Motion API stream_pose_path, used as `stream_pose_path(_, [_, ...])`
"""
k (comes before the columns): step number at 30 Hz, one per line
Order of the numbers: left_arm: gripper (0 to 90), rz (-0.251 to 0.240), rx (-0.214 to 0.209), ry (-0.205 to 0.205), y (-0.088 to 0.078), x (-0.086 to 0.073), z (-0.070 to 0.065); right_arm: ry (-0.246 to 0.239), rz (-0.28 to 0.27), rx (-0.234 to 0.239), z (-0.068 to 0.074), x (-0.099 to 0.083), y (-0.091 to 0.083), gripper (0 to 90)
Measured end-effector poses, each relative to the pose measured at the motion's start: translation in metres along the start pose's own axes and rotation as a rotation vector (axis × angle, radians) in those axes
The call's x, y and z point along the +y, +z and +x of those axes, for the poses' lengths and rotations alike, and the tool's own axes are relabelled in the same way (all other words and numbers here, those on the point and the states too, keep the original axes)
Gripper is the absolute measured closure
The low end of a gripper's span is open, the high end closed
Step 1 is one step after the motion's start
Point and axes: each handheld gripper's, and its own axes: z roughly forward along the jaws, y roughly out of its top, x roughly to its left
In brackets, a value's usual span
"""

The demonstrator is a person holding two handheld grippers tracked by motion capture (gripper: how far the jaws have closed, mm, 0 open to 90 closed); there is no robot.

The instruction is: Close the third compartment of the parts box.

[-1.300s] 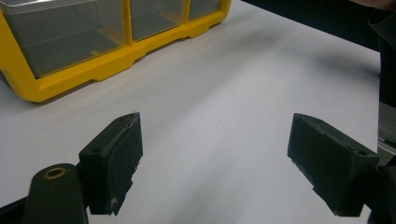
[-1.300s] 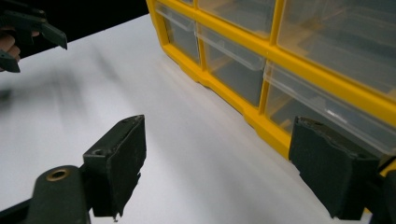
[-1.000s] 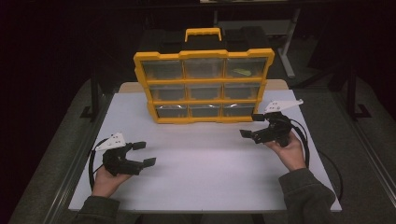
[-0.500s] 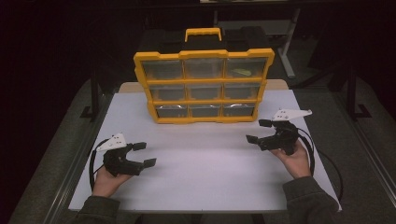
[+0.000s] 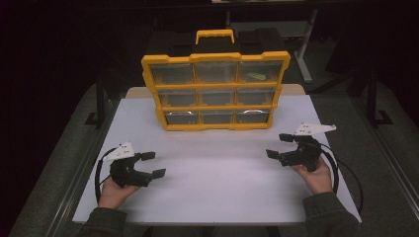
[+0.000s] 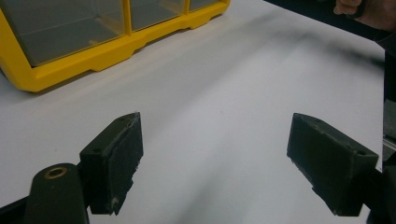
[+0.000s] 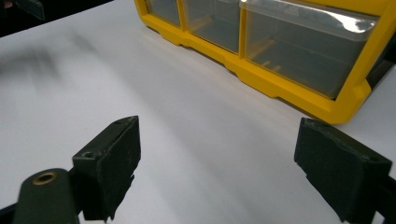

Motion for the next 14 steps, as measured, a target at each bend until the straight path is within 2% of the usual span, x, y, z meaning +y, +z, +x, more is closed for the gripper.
stream_pose_path(5, [18.6,0.007,-0.004,0.000,0.0017,-0.0019,-0.0002,0.016,-0.007,-0.001,-0.0001,-0.0046,-0.0020,13.5])
stream_pose_path(14, [18.7,0.006,-0.006,0.001,0.0034,-0.0022,-0.0011,0.011,-0.008,0.012,0.0025,-0.0095,-0.0009,13.5])
